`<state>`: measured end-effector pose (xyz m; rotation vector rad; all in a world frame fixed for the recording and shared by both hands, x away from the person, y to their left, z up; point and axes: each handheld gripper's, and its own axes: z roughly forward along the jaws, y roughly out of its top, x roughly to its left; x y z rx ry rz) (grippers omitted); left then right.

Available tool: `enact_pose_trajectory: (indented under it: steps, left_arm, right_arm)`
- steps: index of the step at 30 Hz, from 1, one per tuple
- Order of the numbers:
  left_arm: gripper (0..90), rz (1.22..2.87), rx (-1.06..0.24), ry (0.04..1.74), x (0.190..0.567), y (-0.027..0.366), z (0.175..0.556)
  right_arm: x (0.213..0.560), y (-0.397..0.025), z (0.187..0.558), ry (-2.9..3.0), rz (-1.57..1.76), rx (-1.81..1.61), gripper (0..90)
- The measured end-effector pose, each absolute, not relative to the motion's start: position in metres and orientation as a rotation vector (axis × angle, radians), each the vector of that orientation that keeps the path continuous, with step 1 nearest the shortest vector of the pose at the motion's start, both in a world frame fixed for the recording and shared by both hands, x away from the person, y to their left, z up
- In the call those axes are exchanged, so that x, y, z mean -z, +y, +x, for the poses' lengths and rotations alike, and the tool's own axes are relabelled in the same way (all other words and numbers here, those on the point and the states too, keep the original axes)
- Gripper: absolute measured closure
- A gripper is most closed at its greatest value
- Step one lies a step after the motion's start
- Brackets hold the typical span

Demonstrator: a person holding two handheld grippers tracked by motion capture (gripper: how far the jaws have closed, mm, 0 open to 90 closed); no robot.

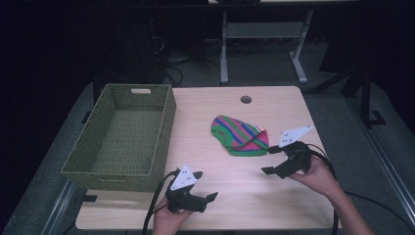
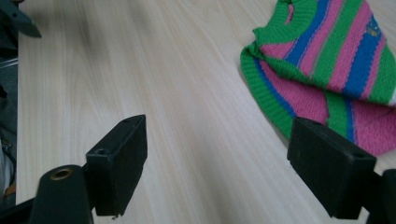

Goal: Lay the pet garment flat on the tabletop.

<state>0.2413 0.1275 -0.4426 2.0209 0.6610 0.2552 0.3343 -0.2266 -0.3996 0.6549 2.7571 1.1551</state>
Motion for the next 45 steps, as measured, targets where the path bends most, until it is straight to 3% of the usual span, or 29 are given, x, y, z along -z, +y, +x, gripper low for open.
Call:
enact_pose_trajectory:
  steps: [19,38,45]
  left_arm:
    - [16.5,2.039,-0.255,0.633,0.441,0.126,0.241]
    - [16.5,2.049,-0.268,0.619,0.441,0.124,0.240]
    - [16.6,2.051,-0.274,0.615,0.441,0.124,0.239]
  right_arm:
    - [0.394,-0.178,0.427,2.864,0.689,-0.939,22.7]
    - [0.433,-0.143,0.455,2.891,0.745,-0.686,23.2]
    - [0.446,-0.140,0.457,2.821,0.828,-0.623,35.3]
